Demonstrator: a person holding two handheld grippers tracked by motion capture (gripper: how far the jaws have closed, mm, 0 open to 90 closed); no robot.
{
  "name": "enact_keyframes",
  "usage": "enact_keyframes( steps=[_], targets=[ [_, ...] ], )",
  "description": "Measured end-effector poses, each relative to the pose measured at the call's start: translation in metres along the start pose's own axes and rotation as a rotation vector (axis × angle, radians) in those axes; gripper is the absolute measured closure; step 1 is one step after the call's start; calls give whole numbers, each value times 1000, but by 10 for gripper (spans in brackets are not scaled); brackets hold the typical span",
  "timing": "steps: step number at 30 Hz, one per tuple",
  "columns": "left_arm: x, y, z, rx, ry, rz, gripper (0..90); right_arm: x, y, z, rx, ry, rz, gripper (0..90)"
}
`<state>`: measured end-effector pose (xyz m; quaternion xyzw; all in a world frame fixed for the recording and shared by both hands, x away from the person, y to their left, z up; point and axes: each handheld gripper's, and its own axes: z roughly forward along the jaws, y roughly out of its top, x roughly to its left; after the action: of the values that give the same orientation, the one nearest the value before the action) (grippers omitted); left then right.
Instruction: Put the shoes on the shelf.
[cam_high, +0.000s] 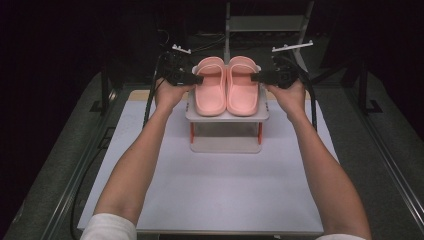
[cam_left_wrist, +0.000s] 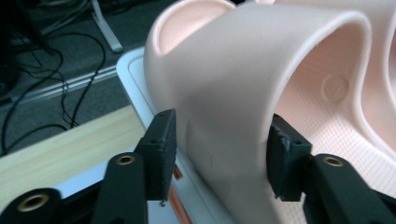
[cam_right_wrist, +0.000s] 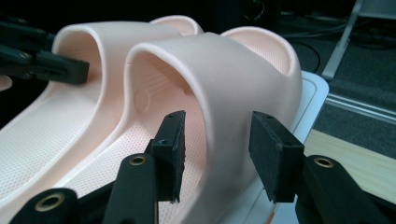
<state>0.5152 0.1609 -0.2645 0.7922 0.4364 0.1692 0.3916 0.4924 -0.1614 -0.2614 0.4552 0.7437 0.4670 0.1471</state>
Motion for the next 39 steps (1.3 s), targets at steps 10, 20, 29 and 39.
enact_keyframes(
  steps=[10, 20, 29, 39],
  targets=[
    [2, -11, -11, -55, -28, 14, 407, -7, -10, -17, -30, 78, 28, 507],
    [-1, -18, -25, -85, -29, 25, 371, -1, -14, -24, -34, 127, 9, 461],
    [-1, -24, -41, -127, -32, 28, 346, 4, -19, -30, -42, 172, 0, 416],
    [-1, -32, -50, -143, -40, 27, 298, 4, -25, -36, -52, 202, 6, 392]
  ],
)
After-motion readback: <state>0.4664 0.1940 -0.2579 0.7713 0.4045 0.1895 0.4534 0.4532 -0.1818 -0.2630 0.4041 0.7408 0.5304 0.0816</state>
